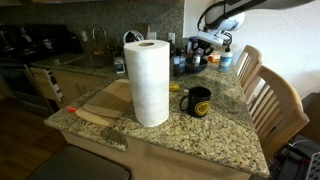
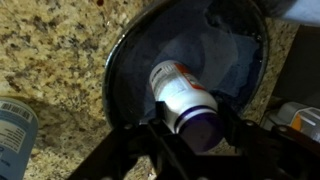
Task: Put the bottle in the bowl and then put it back on the counter
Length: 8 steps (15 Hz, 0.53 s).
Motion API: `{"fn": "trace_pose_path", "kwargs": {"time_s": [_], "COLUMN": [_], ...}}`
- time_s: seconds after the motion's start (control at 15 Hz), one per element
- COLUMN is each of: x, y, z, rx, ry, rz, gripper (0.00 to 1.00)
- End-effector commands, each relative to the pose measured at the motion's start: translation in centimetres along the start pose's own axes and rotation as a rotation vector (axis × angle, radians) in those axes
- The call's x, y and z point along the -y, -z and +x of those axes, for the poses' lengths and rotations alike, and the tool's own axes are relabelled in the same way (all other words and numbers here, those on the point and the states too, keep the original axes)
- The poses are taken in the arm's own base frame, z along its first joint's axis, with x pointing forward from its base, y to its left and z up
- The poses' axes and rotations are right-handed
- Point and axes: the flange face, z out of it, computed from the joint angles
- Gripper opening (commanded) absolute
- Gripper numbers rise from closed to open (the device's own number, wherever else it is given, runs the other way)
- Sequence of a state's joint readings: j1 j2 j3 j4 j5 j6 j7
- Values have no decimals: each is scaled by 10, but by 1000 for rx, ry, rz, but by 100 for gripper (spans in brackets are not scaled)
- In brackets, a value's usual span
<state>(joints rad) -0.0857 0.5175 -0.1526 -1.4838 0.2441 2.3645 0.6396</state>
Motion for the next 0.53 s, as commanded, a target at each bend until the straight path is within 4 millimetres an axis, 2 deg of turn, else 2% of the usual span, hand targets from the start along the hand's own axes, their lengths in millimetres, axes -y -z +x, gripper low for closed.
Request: {"fn": "trace_pose_path", "kwargs": {"time_s": [0.0, 0.2, 0.47], "x": [1, 12, 25], "y": [27, 64, 120], "z": [-4, -11, -33], "rx": [-102, -217, -300], "ry": [64, 110, 179], "rz": [44, 95, 128], "gripper": [29, 29, 29]}}
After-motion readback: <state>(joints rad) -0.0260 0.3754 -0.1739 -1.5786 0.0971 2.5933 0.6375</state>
